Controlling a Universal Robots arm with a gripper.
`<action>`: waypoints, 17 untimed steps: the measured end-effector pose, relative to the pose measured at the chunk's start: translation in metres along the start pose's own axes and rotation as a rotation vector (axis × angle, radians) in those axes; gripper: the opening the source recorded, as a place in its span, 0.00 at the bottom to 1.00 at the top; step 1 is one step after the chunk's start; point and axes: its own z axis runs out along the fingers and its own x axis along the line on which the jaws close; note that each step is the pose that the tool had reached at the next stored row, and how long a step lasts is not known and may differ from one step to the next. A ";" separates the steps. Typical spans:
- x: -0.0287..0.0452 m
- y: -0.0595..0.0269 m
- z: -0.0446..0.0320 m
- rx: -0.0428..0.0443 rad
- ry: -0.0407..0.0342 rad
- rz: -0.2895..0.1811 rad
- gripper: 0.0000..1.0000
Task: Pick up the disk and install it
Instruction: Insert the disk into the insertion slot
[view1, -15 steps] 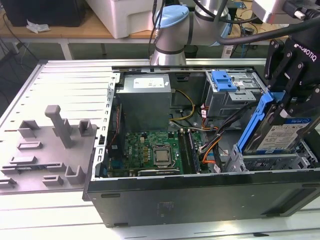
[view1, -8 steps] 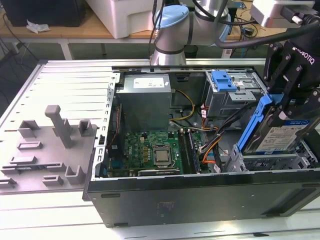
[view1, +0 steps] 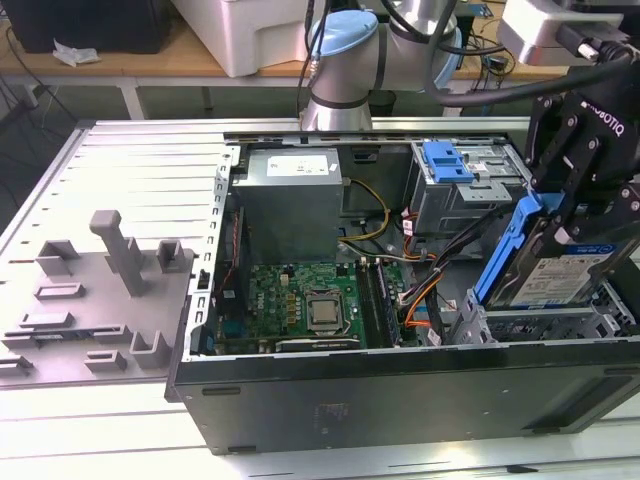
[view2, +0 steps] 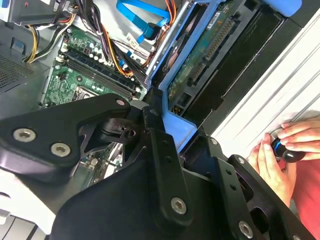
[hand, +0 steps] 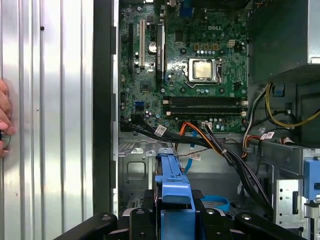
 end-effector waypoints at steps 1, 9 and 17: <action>0.0000 0.0000 0.0004 0.0000 0.0000 0.000 0.37; 0.0001 -0.0001 0.0057 0.0000 -0.0001 0.000 0.37; 0.0003 -0.0001 0.0109 0.0000 0.0000 0.000 0.37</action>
